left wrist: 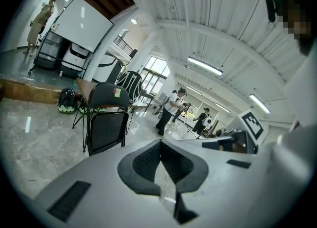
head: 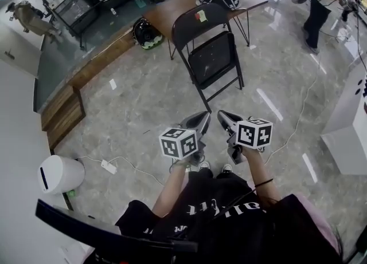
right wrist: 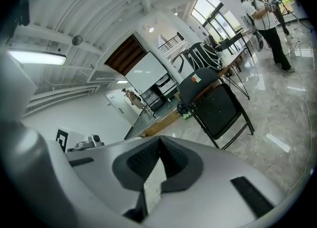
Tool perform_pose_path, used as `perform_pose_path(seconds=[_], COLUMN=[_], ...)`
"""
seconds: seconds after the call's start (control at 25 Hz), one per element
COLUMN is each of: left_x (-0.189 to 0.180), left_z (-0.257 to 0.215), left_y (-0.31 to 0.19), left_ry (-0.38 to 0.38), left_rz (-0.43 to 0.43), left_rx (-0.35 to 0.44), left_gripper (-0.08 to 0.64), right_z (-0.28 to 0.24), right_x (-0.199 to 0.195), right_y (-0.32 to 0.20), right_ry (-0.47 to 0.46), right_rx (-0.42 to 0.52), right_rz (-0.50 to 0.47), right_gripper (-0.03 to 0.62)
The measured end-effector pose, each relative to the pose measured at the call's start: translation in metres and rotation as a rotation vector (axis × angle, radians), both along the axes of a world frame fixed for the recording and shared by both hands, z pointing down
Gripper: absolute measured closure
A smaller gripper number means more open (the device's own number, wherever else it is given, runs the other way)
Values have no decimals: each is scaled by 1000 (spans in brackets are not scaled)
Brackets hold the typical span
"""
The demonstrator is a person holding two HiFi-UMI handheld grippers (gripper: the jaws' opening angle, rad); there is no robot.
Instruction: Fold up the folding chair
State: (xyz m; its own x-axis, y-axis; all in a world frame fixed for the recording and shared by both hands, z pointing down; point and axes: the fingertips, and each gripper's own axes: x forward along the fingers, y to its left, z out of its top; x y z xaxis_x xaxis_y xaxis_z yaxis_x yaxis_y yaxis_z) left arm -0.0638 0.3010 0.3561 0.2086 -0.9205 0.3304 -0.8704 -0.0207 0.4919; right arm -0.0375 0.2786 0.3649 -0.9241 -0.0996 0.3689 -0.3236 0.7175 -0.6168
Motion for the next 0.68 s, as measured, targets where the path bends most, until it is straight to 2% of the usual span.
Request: perform_pose_path(seconds=[0.2, 0.68], left_x=[15, 27], left_z=[-4, 5], left_y=[-8, -15], left_ry=[5, -2], left_rz=[4, 6], left_rx=[20, -3], left_gripper=[557, 557], right_z=[0, 4], right_x=[14, 25], right_y=[-10, -21], right_ry=[-2, 1], right_rx=[-3, -7], right_rz=[3, 8], right_gripper=[578, 578])
